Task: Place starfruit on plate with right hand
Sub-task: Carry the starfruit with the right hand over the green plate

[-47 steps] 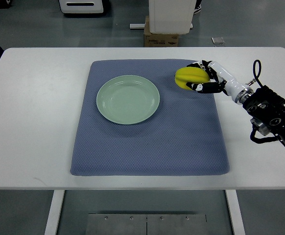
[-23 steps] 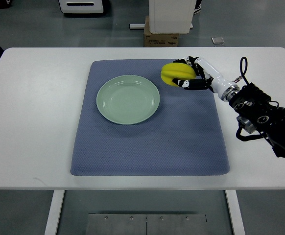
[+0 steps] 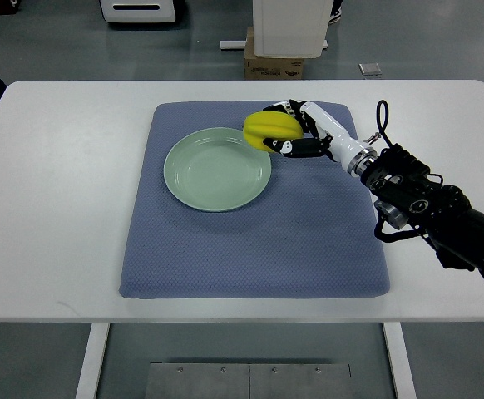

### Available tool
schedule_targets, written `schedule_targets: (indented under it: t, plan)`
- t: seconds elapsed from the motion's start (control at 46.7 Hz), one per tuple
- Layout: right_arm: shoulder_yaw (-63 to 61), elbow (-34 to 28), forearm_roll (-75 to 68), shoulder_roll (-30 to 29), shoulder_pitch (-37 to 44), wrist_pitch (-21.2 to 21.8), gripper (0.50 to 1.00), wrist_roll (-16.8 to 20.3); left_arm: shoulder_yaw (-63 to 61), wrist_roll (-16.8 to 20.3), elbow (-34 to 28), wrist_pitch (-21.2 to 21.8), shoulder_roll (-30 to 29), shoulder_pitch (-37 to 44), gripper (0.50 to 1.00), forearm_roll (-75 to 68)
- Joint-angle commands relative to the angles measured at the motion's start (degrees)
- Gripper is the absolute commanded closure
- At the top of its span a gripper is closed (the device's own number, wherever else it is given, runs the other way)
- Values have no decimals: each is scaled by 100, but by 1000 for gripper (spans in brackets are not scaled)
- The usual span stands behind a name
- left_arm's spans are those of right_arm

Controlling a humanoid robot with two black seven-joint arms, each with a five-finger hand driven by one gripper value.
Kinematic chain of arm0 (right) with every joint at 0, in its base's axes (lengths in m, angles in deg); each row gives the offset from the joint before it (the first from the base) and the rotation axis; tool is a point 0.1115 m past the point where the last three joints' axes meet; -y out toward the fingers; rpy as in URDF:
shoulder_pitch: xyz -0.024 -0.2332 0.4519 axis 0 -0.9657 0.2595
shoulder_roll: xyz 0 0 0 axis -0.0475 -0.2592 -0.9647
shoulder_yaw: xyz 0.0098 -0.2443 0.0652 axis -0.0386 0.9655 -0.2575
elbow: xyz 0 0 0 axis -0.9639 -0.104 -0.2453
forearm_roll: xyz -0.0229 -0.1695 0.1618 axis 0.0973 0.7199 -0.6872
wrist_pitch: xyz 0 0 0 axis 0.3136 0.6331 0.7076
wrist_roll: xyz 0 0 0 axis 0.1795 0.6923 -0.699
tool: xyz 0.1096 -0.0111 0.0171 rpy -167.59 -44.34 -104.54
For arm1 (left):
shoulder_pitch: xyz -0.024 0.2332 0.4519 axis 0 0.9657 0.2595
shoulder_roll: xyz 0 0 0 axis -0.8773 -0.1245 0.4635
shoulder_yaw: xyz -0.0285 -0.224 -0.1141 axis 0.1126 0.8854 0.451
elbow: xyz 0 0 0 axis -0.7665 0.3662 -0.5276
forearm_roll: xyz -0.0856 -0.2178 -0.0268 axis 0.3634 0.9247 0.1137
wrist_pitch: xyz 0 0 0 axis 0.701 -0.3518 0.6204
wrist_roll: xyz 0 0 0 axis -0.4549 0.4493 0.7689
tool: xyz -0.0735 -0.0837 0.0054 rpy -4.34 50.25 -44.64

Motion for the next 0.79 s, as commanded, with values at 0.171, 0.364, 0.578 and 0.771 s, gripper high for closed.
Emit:
schedule_targets:
  t: [0.171, 0.364, 0.578, 0.771]
  plan:
    - [1, -9, 9, 0, -3, -11, 1000, 0, 1, 0, 3, 0, 0, 1, 500, 0]
    - [9, -9, 0, 0, -11, -11, 1000, 0, 1, 0, 3, 0, 0, 1, 500, 0]
    - [1, -9, 0, 0, -20, -11, 1000, 0, 1, 0, -5, 0, 0, 1, 500, 0]
    - [-8, 0, 0, 0, -29, -20, 1000, 0, 1, 0, 3, 0, 0, 1, 500, 0]
